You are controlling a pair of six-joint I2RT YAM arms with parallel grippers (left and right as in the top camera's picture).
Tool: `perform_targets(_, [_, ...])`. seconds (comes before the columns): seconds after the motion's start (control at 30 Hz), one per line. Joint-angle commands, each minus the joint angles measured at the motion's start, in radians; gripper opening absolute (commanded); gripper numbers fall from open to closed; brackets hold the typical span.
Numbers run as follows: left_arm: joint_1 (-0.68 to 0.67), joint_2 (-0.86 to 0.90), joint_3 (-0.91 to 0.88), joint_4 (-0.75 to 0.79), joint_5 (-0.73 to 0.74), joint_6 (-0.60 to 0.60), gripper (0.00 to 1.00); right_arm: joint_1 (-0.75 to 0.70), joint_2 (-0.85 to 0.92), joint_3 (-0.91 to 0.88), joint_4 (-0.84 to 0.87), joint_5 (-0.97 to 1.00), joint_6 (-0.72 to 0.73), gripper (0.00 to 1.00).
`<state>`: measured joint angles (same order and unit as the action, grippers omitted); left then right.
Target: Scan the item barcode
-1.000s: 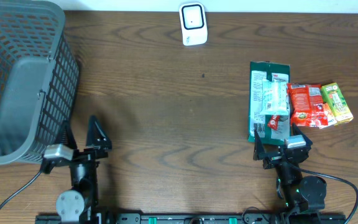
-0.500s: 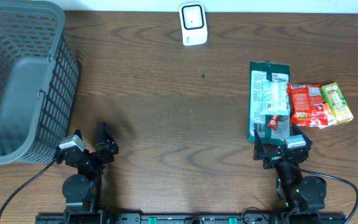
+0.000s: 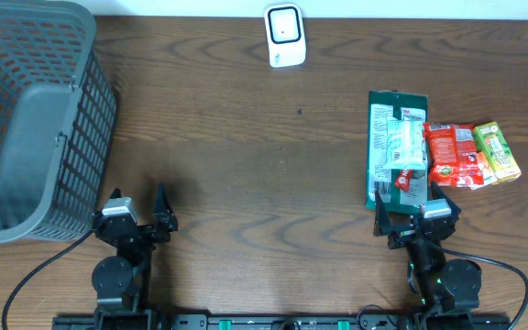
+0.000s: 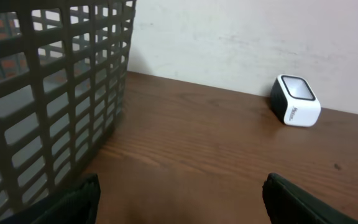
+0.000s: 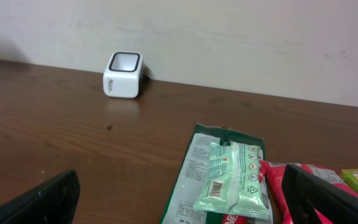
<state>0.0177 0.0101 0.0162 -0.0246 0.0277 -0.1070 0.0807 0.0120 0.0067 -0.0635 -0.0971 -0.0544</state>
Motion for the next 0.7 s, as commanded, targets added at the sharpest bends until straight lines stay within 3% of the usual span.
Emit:
perform_targets(0.0, [-0.002,-0.008,-0.012,-0.028,0.014,0.031,0.85,-0.004,-0.006,-0.001,-0.004,0.006,0.013,0.99])
perform_targets(0.27, [-0.002,-0.008,-0.012,0.117,0.026,0.032,0.85,-0.004,-0.006,-0.001,-0.004,0.006,0.013,0.99])
perform_targets(0.67, [-0.002,-0.008,-0.012,-0.025,0.036,0.043,0.85,-0.004,-0.006,-0.001,-0.004,0.006,0.013,0.99])
